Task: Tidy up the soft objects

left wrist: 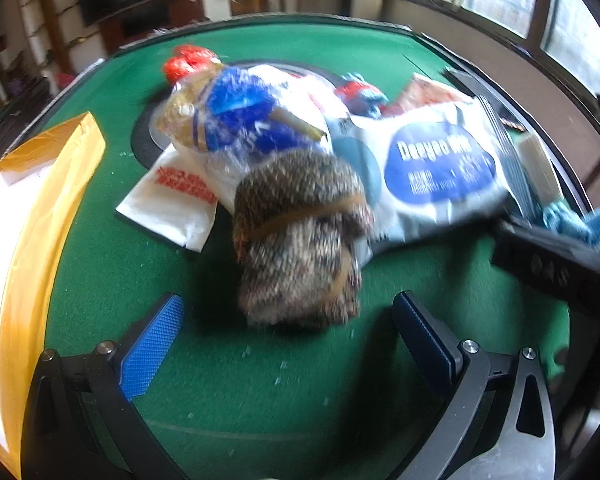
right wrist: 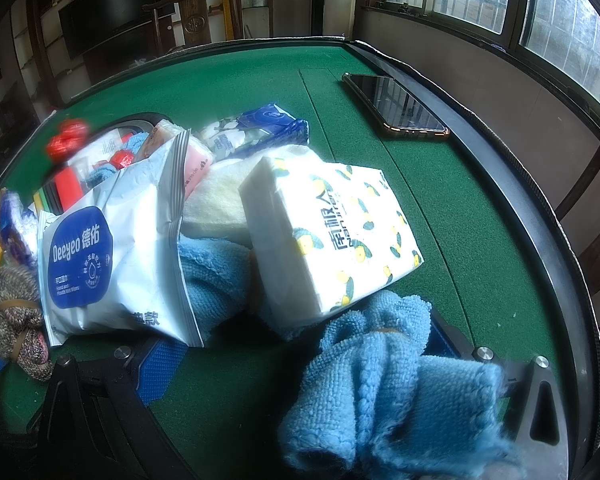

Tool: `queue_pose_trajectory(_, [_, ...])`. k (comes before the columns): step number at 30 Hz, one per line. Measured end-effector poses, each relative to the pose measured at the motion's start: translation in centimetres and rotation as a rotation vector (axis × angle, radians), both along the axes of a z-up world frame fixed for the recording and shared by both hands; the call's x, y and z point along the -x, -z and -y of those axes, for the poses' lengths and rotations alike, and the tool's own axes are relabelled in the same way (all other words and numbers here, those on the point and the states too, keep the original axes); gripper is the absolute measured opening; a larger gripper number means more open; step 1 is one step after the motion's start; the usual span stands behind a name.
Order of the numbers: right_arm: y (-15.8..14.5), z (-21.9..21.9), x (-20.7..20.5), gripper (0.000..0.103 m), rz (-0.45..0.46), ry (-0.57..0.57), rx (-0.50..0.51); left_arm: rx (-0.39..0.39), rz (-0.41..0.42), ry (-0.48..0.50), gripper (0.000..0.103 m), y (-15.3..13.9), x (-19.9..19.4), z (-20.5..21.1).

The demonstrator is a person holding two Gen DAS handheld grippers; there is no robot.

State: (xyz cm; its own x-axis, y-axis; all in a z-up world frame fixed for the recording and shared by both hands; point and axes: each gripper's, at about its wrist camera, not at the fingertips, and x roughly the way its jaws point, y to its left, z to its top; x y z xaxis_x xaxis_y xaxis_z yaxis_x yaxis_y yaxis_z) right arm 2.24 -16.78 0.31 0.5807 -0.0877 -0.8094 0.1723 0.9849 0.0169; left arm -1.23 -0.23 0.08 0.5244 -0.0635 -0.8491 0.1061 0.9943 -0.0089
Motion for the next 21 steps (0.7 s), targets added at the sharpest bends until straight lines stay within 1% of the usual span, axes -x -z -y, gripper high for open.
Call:
queue_pose_trajectory(3, [0.0,0.0,0.0,0.102,-0.009,-0.020,-0.008,0.004,0.002,0.050,0.103,0.1,0.9,-0.3])
queue_pose_trajectory(5, [-0.4,-0.5,-0.2,0.102,-0.052,-0.072,-0.012,0.004,-0.002,0.068,0.103,-0.1,0.8,-0.8])
queue_pose_trajectory(6, [-0.5,-0.5,-0.3,0.102,-0.074,-0.067,-0.017,0.002,-0.001,0.068,0.103,-0.1,0.9,-0.8])
queue_pose_trajectory(8, [-0.6,-0.1,0.0,0.102,-0.083,-0.039,-0.017,0.000,-0.001,0.064,0.103,-0.1,0.7,-0.8])
queue_pose_trajectory(16, [-0.3,-0.3,0.8,0.101,-0.080,-0.028,0.003,0.008,0.012,0.042,0.103,-0.1,0.4,-1.0])
queue_pose_trajectory(17, [-0.6,-0.3,1.2,0.101,-0.066,-0.016,0.014,0.020,0.015,0.042,0.101,-0.2,0.5,-1.2])
queue_pose_trajectory(18, [-1.2,-0.2,2.0,0.101,-0.031,-0.002,0.030,0.047,0.022,0.037,0.098,-0.4,0.5,-1.7])
queue_pose_trajectory(19, [-2.2,-0.1,2.9,0.101,0.015,0.005,0.048,0.081,0.040,0.018,0.095,-0.9,0.8,-2.5])
queue_pose_trajectory(20, [-3.5,0.0,4.0,0.101,0.071,0.006,0.068,0.101,0.060,0.004,0.095,-1.4,1.0,-3.3])
queue_pose_trajectory(21, [-4.9,0.0,5.2,0.101,0.133,0.013,0.091,0.127,0.109,-0.006,0.095,-2.6,1.7,-4.4])
